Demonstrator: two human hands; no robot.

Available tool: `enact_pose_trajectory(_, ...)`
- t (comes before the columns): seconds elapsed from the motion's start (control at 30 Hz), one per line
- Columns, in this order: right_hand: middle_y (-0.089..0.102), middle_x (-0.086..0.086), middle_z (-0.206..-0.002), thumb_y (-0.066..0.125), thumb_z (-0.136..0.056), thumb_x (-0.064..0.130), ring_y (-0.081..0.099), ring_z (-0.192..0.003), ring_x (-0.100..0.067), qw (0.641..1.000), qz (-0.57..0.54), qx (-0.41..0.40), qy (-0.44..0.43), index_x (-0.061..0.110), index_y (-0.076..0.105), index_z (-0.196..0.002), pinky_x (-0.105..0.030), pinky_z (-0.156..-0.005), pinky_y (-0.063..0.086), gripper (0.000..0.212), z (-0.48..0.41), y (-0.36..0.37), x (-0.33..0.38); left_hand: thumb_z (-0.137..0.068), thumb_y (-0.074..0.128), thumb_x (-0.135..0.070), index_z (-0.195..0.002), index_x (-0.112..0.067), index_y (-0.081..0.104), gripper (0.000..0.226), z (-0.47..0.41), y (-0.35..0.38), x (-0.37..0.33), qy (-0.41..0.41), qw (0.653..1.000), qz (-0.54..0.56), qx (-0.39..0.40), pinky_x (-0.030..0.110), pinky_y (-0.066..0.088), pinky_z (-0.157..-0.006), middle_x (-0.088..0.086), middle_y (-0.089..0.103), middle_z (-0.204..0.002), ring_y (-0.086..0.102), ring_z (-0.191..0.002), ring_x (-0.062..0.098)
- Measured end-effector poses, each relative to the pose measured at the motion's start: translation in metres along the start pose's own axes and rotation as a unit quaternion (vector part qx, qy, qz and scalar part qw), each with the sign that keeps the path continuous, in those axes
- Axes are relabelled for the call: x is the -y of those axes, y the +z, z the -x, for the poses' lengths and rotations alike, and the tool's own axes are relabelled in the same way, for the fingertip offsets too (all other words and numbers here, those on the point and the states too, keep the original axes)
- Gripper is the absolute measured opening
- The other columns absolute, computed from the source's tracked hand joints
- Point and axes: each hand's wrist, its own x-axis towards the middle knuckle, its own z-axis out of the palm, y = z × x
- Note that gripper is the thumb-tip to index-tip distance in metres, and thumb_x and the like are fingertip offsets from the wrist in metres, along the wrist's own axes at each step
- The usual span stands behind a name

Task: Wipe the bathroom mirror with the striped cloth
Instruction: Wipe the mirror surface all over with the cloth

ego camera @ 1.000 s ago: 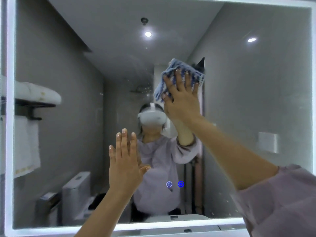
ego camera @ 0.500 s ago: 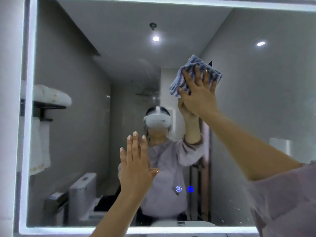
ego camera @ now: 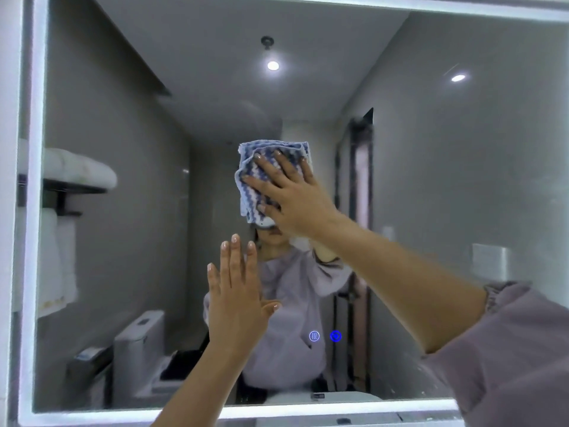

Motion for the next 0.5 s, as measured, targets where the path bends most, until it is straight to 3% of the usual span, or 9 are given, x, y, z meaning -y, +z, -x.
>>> enact_pose_trajectory(0.07,0.000,0.002,-0.161,0.025,-0.097,0.050,-0.007,-0.148,-0.026,0.999,0.001,-0.007,0.042,0.040,0.008,-0.151,-0.048,-0.116,-0.013,0.058,0.001,-0.006,-0.024,-0.054,0.074,-0.062,-0.147,-0.003,0.017,0.124,0.000,-0.002,-0.001,-0.003,1.000,0.000,0.006,0.057,0.025,-0.108,0.022,0.009,-0.155,0.010,-0.143,0.037)
enact_pose_trajectory(0.2,-0.013,0.001,-0.161,0.029,-0.100,0.043,-0.018,-0.146,-0.024,0.968,-0.061,-0.028,0.243,0.038,-0.004,-0.151,-0.050,-0.115,-0.015,0.061,0.006,-0.021,-0.074,-0.059,0.070,-0.063,-0.148,-0.003,0.011,0.122,-0.001,-0.003,-0.002,-0.009,1.000,-0.009,0.021,0.058,0.023,-0.110,0.022,0.004,-0.156,0.003,-0.144,0.038)
enact_pose_trajectory(0.3,-0.016,-0.003,-0.160,0.021,-0.101,0.045,-0.020,-0.145,-0.029,0.944,-0.084,-0.022,0.318,0.037,-0.007,-0.151,-0.056,-0.114,-0.015,0.058,-0.006,-0.022,-0.067,-0.060,0.069,-0.064,-0.148,-0.004,0.009,0.122,-0.001,-0.001,-0.003,-0.010,1.000,-0.013,0.020,0.058,0.021,-0.112,0.021,0.001,-0.156,0.001,-0.144,0.037)
enact_pose_trajectory(0.4,-0.019,-0.004,-0.159,0.018,-0.101,0.050,-0.022,-0.144,-0.030,0.948,-0.091,-0.048,0.302,0.038,-0.010,-0.150,-0.053,-0.109,-0.024,0.058,-0.023,-0.016,-0.039,-0.060,0.068,-0.065,-0.149,-0.006,0.004,0.124,-0.001,0.000,-0.004,-0.015,1.000,-0.013,0.019,0.055,0.017,-0.113,0.020,-0.003,-0.157,-0.004,-0.144,0.035)
enact_pose_trajectory(0.5,-0.020,-0.003,-0.159,0.018,-0.100,0.051,-0.023,-0.144,-0.029,0.976,-0.048,-0.049,0.205,0.036,-0.011,-0.150,-0.050,-0.107,-0.025,0.059,-0.034,-0.012,-0.003,-0.065,0.061,-0.069,-0.147,-0.008,-0.010,0.125,-0.001,0.001,-0.003,-0.018,0.999,-0.034,0.019,0.053,0.010,-0.114,0.019,-0.016,-0.155,-0.015,-0.143,0.034)
